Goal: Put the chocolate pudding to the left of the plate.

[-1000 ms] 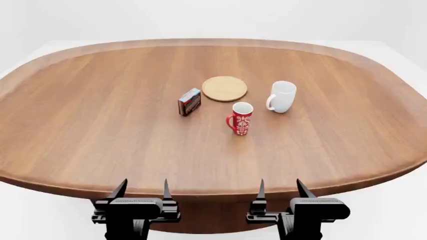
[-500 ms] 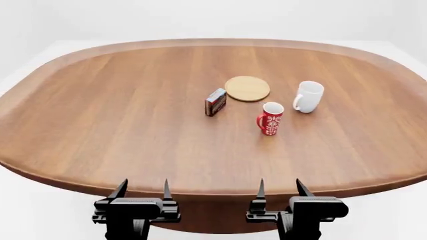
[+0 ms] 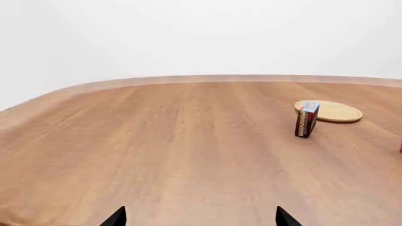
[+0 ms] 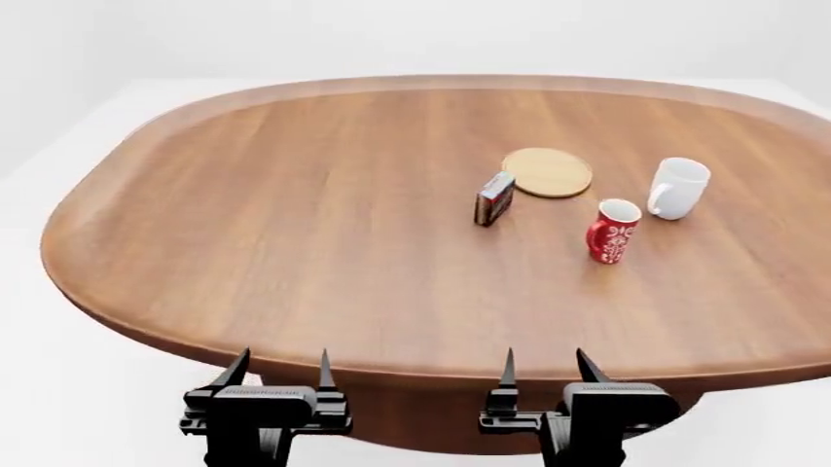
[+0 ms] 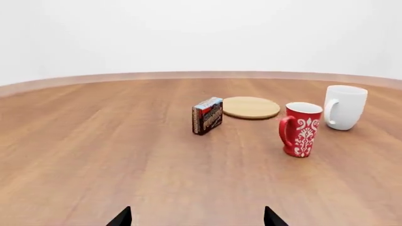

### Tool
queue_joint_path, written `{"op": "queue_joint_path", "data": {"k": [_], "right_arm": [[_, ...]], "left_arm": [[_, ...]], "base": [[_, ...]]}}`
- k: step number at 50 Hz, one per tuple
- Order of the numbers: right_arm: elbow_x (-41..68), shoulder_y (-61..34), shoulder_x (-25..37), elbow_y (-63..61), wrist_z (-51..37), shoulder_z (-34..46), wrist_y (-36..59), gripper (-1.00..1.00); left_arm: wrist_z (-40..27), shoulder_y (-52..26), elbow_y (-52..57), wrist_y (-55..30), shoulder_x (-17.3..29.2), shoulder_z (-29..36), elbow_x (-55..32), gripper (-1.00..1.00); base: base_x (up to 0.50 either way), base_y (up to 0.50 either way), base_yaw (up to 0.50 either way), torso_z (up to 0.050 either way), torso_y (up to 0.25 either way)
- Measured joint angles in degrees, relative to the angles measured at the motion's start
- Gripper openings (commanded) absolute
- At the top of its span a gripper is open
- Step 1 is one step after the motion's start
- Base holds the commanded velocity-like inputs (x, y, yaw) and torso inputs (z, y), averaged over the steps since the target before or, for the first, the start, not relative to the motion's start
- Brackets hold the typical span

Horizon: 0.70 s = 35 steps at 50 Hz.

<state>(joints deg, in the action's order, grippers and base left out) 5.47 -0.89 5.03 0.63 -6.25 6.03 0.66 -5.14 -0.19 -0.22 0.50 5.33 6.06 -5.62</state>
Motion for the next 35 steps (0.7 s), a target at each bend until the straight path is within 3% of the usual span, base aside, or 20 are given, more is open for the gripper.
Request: {"op": "queue_joint_path", "data": {"k": [18,35], "right_arm": [[1.5,0.0,0.9,0.1,-1.2,1.0,-0.6,1.0],[2.8,-0.3,1.7,0.4,-2.1,1.8,-0.3,1.0]], "left_arm": [[-1.0,0.0,0.1,0.1,1.1,1.1,-1.4,1.0],[-1.8,0.0,0.2,0.4,1.8,2.0,-2.4,1.0]], "base": [[0.0,0.02,0.0,0.0,0.0],[0.48,0.0,0.0,0.0,0.0]]}}
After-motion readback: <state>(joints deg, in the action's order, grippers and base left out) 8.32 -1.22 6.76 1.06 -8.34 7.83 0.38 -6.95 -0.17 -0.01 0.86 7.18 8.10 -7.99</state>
